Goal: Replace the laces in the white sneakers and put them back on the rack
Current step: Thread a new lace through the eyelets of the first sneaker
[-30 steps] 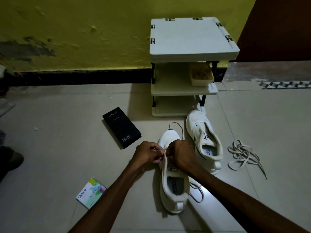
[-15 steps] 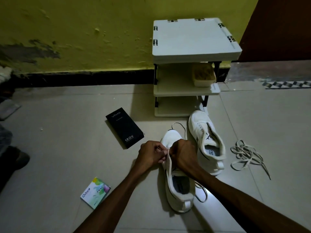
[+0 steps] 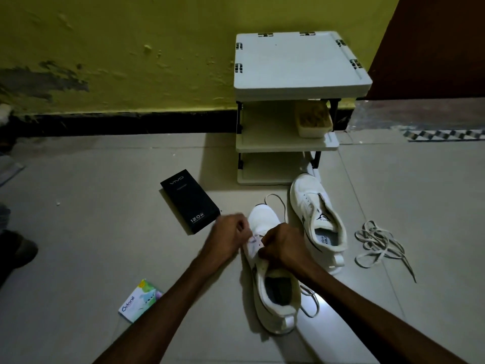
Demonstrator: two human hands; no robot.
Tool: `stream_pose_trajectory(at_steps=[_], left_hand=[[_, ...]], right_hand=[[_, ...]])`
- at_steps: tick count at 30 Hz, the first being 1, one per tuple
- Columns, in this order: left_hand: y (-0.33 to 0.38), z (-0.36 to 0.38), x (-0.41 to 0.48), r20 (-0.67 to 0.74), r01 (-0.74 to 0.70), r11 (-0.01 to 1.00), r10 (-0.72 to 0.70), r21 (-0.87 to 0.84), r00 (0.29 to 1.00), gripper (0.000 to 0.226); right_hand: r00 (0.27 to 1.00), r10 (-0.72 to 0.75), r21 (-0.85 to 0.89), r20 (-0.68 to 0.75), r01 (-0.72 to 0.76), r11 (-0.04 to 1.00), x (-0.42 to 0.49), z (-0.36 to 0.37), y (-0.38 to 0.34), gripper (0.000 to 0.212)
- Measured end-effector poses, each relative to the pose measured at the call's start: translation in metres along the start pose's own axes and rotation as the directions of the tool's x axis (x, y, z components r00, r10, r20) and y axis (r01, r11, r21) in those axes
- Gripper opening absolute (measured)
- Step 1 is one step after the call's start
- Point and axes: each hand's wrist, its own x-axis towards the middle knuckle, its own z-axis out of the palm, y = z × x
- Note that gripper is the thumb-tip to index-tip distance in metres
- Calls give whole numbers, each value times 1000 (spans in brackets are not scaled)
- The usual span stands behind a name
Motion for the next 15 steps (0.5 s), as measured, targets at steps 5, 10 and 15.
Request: stream_pose_trajectory(at_steps=[5, 10, 15], left_hand=[[21, -63, 35, -212, -10, 1000, 7, -14, 977, 12], [13, -53, 23, 98, 16, 991, -3, -133, 995, 5], [-8, 5, -1, 197, -21, 990, 48, -140, 979, 8]], right_hand=[[998, 54, 104, -10, -53, 993, 4, 7, 9, 28], [997, 73, 237, 21, -76, 969, 7, 10, 15, 29], [996, 83, 289, 17, -84, 954, 6, 11, 15, 23]])
